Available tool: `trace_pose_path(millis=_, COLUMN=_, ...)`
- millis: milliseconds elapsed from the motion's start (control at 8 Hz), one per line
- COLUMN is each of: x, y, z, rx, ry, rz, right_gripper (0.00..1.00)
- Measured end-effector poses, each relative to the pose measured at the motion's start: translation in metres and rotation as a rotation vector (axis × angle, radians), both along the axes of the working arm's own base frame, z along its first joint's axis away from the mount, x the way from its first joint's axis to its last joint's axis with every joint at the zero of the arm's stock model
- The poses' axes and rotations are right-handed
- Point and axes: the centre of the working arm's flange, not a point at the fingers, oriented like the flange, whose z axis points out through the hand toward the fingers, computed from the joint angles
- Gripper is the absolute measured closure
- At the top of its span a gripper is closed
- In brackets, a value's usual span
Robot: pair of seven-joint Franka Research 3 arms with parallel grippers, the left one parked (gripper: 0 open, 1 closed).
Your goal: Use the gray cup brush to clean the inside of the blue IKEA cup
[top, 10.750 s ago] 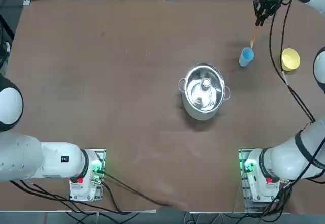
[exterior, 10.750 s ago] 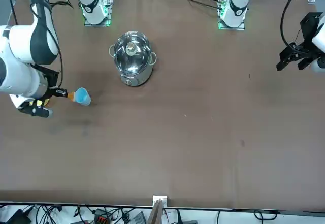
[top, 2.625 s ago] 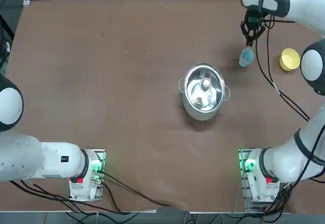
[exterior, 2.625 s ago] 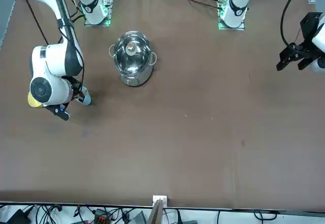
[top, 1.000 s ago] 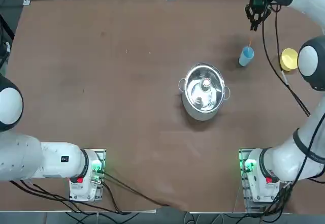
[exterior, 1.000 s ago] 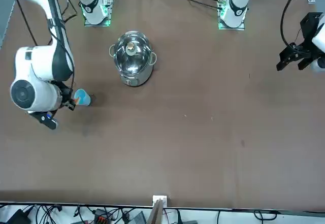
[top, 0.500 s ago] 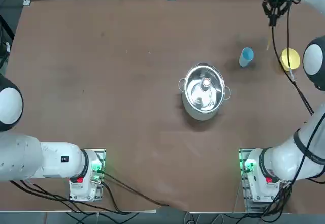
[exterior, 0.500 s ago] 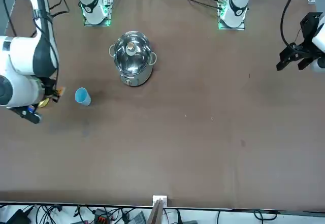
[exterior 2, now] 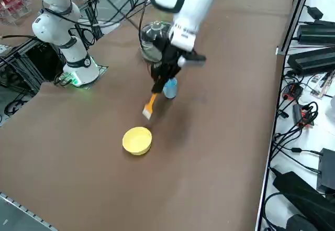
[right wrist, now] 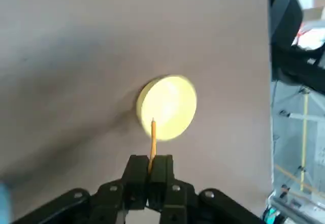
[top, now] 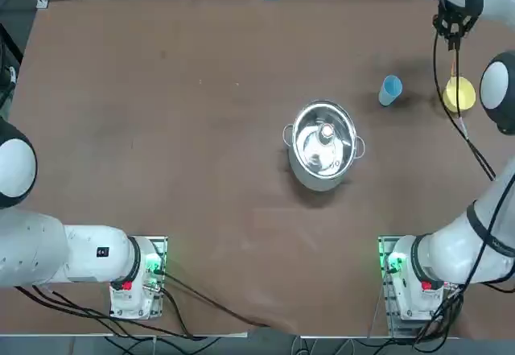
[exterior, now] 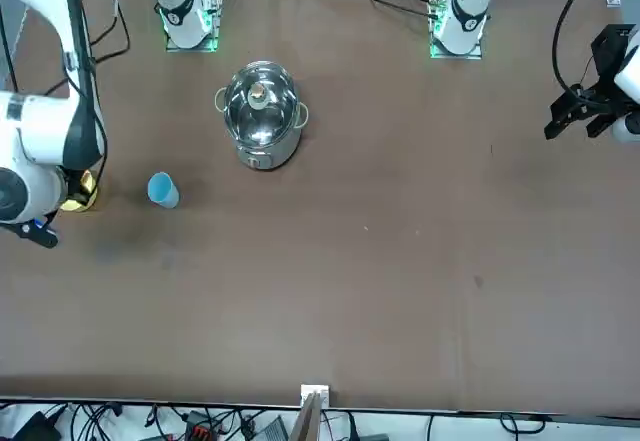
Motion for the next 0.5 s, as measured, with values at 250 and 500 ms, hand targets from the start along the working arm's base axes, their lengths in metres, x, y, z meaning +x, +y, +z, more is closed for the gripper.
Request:
trace_pose_path(millis=250, x=-0.011, y=-0.038, z=-0.036, rx=-0.039, ry=-0.009, rz=0.041, right_gripper=0.96)
trace_pose_path(millis=500, x=-0.018, y=-0.043, z=-0.054, rx=-0.06, ry=0.021, rz=0.066, right_gripper=0.96)
